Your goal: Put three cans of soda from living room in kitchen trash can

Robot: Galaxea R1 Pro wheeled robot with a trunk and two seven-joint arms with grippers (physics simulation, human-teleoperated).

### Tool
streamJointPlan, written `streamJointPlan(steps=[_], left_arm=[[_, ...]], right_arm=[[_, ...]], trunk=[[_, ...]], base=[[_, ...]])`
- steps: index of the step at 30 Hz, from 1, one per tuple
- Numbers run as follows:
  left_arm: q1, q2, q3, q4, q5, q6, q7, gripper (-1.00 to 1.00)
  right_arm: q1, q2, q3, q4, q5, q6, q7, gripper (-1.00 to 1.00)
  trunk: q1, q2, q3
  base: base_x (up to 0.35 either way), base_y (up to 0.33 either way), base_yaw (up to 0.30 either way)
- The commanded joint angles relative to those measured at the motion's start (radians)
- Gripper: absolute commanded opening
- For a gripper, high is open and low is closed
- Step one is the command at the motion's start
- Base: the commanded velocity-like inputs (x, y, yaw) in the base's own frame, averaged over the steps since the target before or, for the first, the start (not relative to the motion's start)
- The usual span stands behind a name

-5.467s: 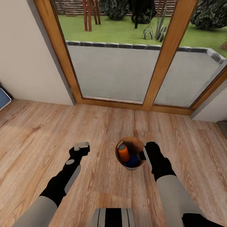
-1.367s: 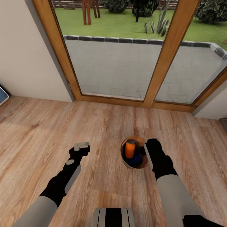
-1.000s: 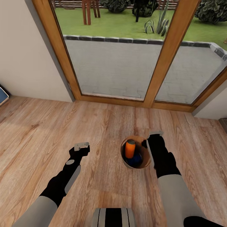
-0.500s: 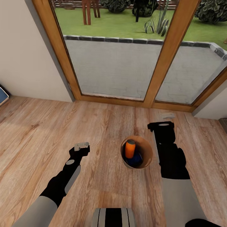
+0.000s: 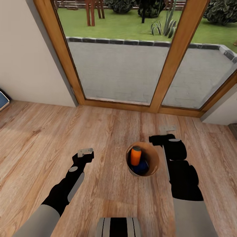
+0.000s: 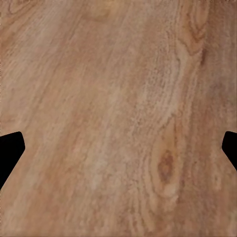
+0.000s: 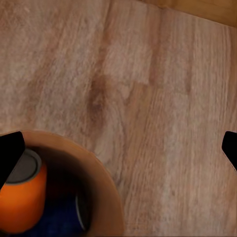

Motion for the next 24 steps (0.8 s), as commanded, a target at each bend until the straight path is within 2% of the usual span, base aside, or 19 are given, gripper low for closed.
streamJointPlan(steps=[1, 6, 19, 23, 24], left_arm=[[0.000, 0.000, 0.000, -0.001, 0.000, 0.000, 0.000, 1.00], [0.000, -0.001, 0.000, -0.002, 0.000, 0.001, 0.000, 1.00], [0.000, 0.000, 0.000, -0.012, 0.000, 0.010, -0.004, 1.00], [0.000, 0.000, 0.000, -0.037, 0.000, 0.016, -0.005, 1.00], [0.009, 0.001, 0.000, -0.076, 0.000, 0.032, -0.005, 1.00]], right_arm=[[0.015, 0.000, -0.005, 0.000, 0.000, -0.028, 0.003, 1.00], [0.035, 0.000, -0.012, 0.000, 0.000, -0.065, 0.007, 1.00], [0.043, 0.000, -0.016, 0.000, 0.000, -0.078, 0.007, 1.00], [0.043, 0.000, -0.014, 0.000, 0.000, -0.078, 0.006, 1.00], [0.046, 0.001, -0.012, 0.000, 0.000, -0.078, 0.007, 1.00]], trunk=[[-0.004, 0.007, 0.003], [-0.023, 0.042, 0.019], [-0.073, 0.133, 0.060], [-0.088, 0.161, 0.072], [-0.092, 0.168, 0.075]], base=[[0.000, 0.000, 0.000], [0.000, 0.000, 0.000], [0.000, 0.000, 0.000], [0.000, 0.000, 0.000], [0.000, 0.000, 0.000]])
